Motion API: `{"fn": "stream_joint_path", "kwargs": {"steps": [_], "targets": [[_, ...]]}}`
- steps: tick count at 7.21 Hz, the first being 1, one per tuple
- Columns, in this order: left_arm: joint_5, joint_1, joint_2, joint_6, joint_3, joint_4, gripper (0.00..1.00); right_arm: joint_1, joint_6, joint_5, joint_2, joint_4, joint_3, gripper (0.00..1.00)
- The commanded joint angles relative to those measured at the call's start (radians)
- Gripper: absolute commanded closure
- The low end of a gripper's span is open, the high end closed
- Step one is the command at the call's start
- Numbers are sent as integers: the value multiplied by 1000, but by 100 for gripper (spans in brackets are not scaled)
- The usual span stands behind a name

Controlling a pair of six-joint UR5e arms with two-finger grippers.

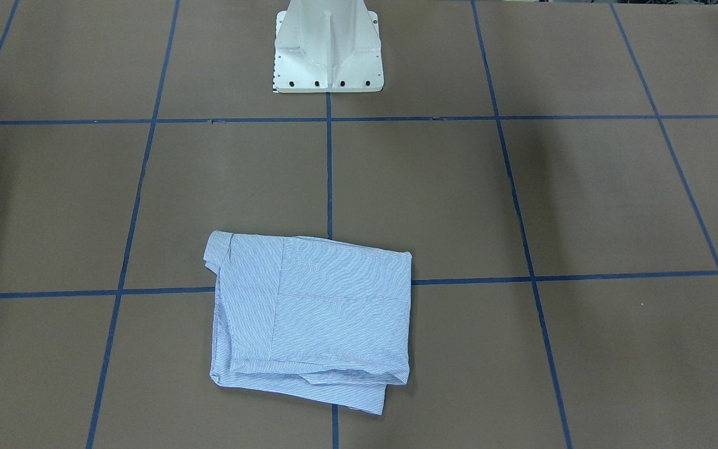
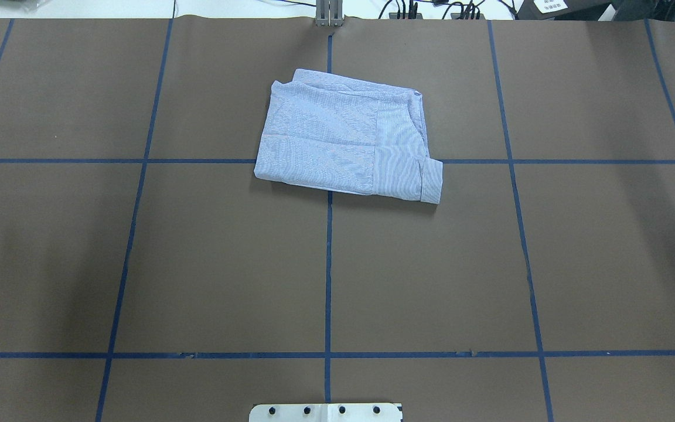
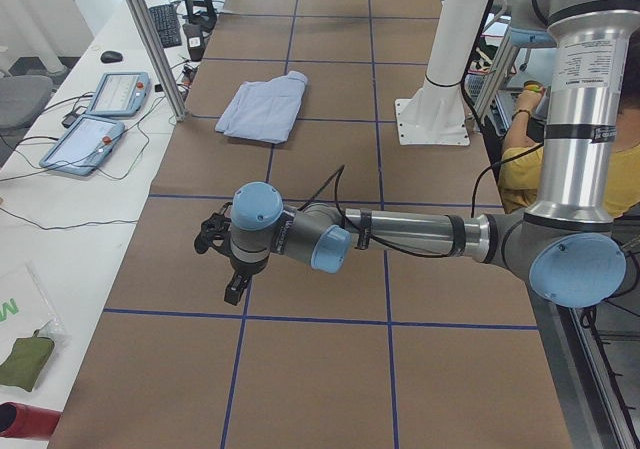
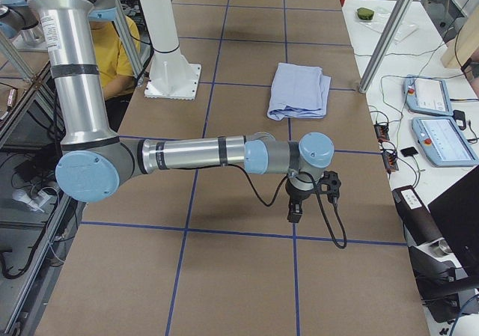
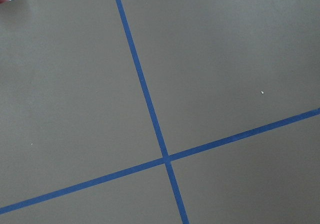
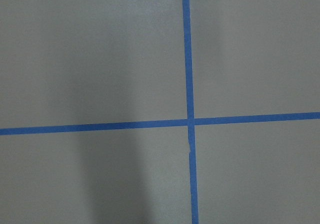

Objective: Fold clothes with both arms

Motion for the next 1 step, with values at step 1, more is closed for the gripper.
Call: {"fn": "stream_joint_path", "kwargs": {"steps": [1], "targets": [[1,2,4,3,4,-8,1,0,2,-5,-4,0,3,0]]}}
